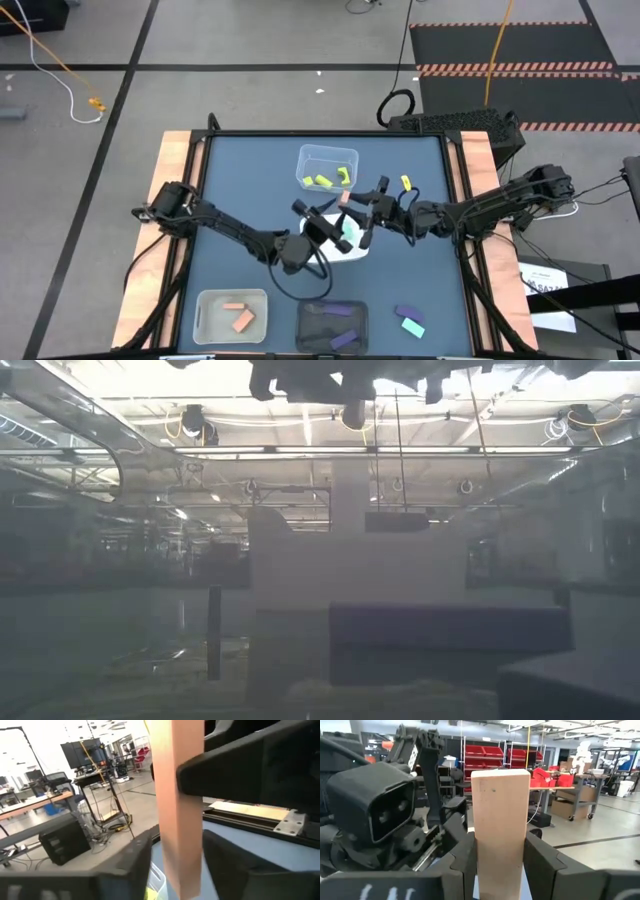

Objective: Sort & place blocks by color
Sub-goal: Put the brown block into the light gray bin, then put the violet block into the black bin

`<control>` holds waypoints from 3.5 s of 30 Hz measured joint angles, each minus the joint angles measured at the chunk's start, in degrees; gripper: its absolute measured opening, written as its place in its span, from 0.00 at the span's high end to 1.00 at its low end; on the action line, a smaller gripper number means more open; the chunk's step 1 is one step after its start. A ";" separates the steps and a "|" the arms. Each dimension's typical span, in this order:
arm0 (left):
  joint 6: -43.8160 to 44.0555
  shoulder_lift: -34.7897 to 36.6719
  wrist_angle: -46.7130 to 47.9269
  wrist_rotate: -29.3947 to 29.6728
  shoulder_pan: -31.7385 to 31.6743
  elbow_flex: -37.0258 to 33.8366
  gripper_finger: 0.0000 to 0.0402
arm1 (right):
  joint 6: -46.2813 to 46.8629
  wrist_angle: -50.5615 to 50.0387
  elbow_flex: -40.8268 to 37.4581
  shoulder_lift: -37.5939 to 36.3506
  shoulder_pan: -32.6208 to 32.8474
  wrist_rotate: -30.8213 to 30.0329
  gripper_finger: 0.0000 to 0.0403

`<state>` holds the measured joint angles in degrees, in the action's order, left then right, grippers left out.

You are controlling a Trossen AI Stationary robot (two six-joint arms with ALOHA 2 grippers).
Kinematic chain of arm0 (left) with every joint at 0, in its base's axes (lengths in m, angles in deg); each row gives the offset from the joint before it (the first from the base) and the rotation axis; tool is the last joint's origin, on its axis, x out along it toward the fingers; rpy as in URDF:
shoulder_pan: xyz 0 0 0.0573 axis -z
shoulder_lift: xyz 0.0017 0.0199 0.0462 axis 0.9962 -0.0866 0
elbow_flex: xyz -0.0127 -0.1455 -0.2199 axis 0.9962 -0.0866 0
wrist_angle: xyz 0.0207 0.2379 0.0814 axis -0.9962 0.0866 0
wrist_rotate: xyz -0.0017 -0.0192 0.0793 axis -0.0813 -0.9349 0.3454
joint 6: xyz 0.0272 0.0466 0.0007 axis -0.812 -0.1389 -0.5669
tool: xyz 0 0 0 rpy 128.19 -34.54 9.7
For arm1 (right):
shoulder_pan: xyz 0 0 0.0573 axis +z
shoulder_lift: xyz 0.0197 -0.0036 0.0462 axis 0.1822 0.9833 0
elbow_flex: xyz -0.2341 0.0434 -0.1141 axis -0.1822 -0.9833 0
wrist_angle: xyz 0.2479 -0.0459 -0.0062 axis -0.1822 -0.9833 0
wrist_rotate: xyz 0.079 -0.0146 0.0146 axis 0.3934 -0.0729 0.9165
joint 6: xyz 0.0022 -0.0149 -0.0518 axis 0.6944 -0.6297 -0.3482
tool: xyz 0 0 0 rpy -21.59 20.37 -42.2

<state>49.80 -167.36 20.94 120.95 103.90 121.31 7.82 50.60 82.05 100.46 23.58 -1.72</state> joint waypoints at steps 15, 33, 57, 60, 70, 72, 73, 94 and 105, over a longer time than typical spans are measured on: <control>-1.60 -0.11 -0.04 0.26 3.02 0.00 0.85 | 2.53 -19.04 0.02 -5.62 1.57 0.73 0.37; 9.72 13.52 18.86 3.04 19.32 0.04 0.85 | 50.08 -61.95 -0.03 -16.10 15.72 34.35 0.34; 136.19 14.36 87.83 -43.40 41.49 0.02 0.85 | 44.10 -61.72 -0.04 2.59 31.66 25.08 0.38; 141.04 13.79 91.16 -49.50 41.38 0.02 0.80 | 44.39 -61.06 -0.04 3.33 32.60 23.44 0.38; 142.31 13.80 90.06 -50.14 41.16 0.02 0.57 | 48.02 -59.74 -0.04 3.61 34.98 21.91 0.38; 142.31 13.82 89.65 -50.14 41.16 0.02 0.56 | 50.58 -58.83 -0.04 3.61 35.79 21.87 0.38; 142.15 13.82 89.26 -50.16 41.16 0.02 0.55 | 51.63 -58.47 -0.04 3.61 36.36 21.36 0.38; 139.31 13.86 86.84 -50.10 41.16 0.02 0.54 | 55.59 -57.67 3.84 17.37 41.09 12.67 0.38; 139.33 13.88 86.75 -50.09 41.16 0.02 0.54 | 52.02 -63.69 4.48 18.28 41.01 13.76 0.58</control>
<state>189.13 -153.47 107.69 70.86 145.06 121.33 59.84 -13.08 86.53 118.74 64.59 12.04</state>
